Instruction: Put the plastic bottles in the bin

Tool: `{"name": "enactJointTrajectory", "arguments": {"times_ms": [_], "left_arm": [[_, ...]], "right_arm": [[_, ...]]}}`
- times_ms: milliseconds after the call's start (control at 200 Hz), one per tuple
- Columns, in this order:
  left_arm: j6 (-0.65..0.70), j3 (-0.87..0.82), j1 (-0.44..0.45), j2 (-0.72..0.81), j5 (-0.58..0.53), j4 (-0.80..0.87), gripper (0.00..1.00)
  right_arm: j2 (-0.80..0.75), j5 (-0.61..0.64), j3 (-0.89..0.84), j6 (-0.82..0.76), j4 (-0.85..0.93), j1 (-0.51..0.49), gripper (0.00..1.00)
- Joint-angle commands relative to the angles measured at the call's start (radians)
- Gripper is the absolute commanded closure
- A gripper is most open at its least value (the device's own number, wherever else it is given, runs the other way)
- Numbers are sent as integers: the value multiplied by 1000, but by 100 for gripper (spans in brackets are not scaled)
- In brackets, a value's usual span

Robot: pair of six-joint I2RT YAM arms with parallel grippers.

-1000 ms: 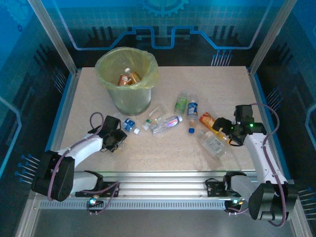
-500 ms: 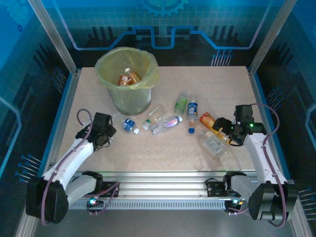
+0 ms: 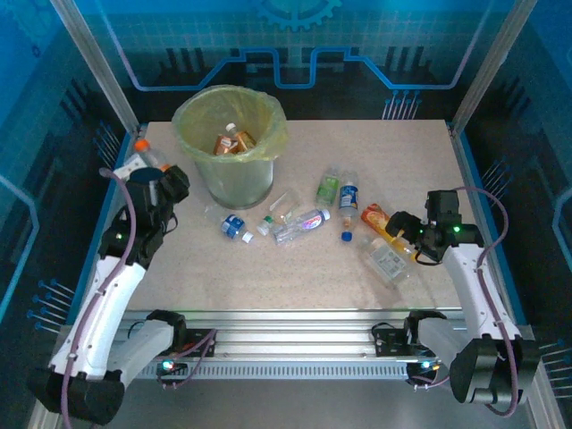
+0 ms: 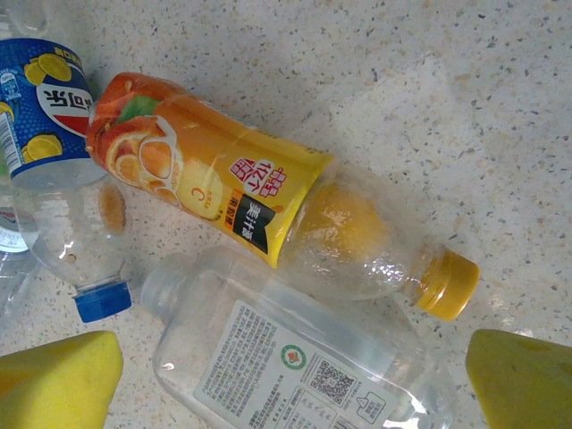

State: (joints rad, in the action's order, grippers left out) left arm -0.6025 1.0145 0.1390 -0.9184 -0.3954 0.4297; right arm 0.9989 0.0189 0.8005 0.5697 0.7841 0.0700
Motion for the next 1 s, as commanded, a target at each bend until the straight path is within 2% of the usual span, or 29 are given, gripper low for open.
{"name": "enactJointTrajectory", "arguments": {"times_ms": [0, 285, 430, 700, 996], "left_arm": [[109, 105, -9, -84, 108, -156, 58], [178, 477, -6, -416, 388, -162, 60], [188, 634, 2, -573, 473, -106, 60], [173, 774, 30, -767, 518, -33, 60], [122, 759, 77, -868, 471, -32, 63]], "right_arm": [[-22, 19, 44, 14, -2, -20, 0], [-48, 54, 73, 33, 11, -59, 0], [-63, 76, 73, 39, 32, -76, 0], [-89, 100, 87, 47, 56, -83, 0], [-87, 102, 114, 49, 57, -84, 0]]}}
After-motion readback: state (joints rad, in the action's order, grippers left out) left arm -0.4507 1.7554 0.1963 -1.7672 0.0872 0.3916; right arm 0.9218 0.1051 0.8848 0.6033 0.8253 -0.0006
